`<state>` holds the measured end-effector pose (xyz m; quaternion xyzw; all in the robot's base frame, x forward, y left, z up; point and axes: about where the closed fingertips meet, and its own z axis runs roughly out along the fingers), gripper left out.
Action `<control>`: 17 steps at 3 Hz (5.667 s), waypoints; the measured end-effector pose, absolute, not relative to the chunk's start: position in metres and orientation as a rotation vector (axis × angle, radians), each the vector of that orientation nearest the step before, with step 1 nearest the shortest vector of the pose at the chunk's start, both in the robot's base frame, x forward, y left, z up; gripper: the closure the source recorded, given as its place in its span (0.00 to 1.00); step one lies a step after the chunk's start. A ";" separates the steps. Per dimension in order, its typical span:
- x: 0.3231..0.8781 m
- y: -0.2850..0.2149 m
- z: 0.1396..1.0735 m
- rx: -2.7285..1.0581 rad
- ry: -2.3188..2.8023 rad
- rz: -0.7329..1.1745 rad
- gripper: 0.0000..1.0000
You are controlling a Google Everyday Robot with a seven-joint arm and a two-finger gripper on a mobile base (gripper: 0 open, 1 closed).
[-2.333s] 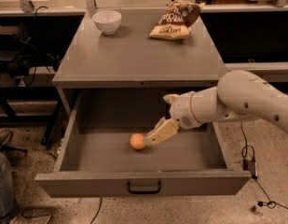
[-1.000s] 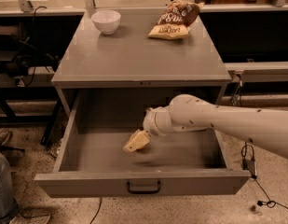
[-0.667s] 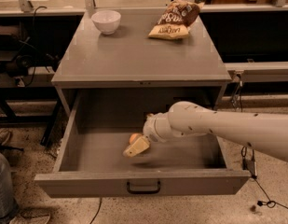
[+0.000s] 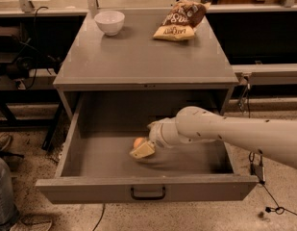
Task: Pick orange from top drawer and place on counter
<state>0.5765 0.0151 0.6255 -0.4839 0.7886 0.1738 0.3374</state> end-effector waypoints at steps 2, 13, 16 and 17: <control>0.570 0.012 0.621 -1.263 2.065 0.460 0.78; 0.730 -0.145 0.897 -0.815 1.704 0.416 1.00; 0.796 -0.138 0.860 -0.704 1.818 0.472 1.00; 0.800 -0.134 0.854 -0.714 1.835 0.466 0.82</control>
Offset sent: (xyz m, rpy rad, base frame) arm -0.0080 -0.0079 -0.0061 -0.0124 0.0144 -0.0002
